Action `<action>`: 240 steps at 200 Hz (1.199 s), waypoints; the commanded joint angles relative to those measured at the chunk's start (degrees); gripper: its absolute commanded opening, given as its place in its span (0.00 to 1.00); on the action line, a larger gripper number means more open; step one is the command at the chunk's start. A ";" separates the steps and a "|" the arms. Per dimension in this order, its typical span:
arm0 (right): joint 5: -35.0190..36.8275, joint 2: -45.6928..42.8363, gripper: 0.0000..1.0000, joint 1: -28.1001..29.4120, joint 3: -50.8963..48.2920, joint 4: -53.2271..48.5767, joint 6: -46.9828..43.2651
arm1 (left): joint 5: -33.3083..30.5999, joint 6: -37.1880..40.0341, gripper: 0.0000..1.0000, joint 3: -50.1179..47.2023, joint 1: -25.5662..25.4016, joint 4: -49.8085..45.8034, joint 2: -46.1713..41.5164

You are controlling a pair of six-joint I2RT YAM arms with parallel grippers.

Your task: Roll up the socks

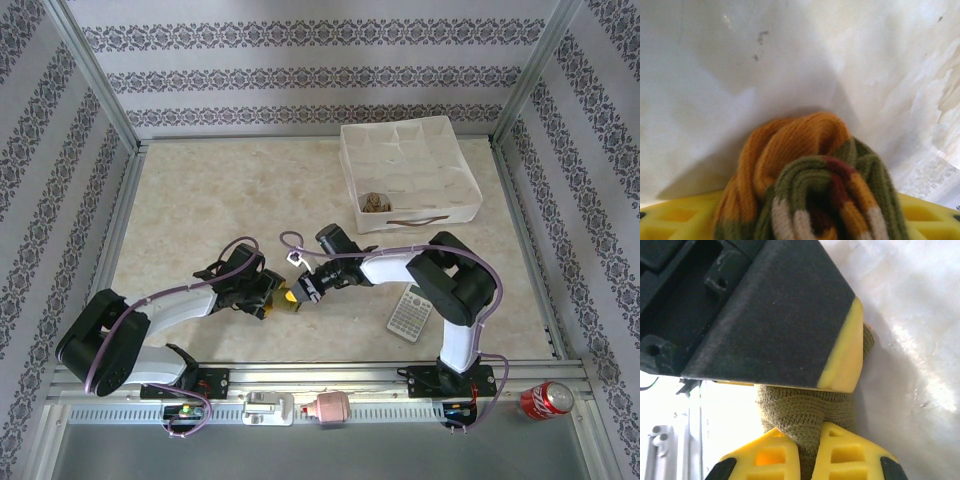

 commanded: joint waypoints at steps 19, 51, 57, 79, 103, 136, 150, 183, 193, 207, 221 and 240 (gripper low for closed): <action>0.42 3.17 0.00 -1.15 0.93 -7.59 6.46 | -1.04 3.27 0.36 -0.96 -0.23 19.86 8.67; 7.61 -4.57 0.05 -1.28 0.84 -9.18 6.01 | -0.46 2.24 0.00 0.06 -0.27 17.59 5.08; 10.45 -7.49 0.13 -1.28 0.88 -10.06 6.46 | -0.48 2.14 0.00 0.84 -0.27 16.15 3.69; 26.23 -17.83 0.36 -2.79 4.21 -19.66 16.56 | 0.28 0.87 0.00 5.81 0.23 12.29 0.21; 26.28 -23.80 0.50 -7.07 10.75 -32.08 27.22 | 2.31 -0.40 0.00 12.73 1.67 9.79 0.97; 27.88 -32.70 0.94 -8.31 8.56 -33.03 48.35 | 5.81 -4.31 0.00 21.06 3.92 11.79 6.67; 25.12 -34.10 0.94 -8.57 5.26 -28.18 59.31 | 7.14 -4.63 0.00 25.59 4.41 10.60 9.44; 23.26 -32.85 0.95 -8.83 2.47 -16.63 78.58 | 10.07 -5.65 0.00 33.25 4.47 7.32 14.16; 23.20 -32.05 0.95 -9.17 3.06 -14.18 81.39 | 10.41 -6.20 0.00 33.72 4.48 7.72 14.66; 23.66 -30.93 0.94 -9.72 3.09 -10.43 84.76 | 10.75 -7.42 0.00 33.66 4.48 8.80 14.90; 23.67 -29.62 0.94 -10.13 1.26 -3.90 89.10 | 11.41 -8.19 0.00 33.93 4.48 9.21 15.19; 22.99 -27.59 0.92 -11.10 -0.17 1.27 92.92 | 12.24 -9.18 0.00 34.30 4.41 8.97 15.17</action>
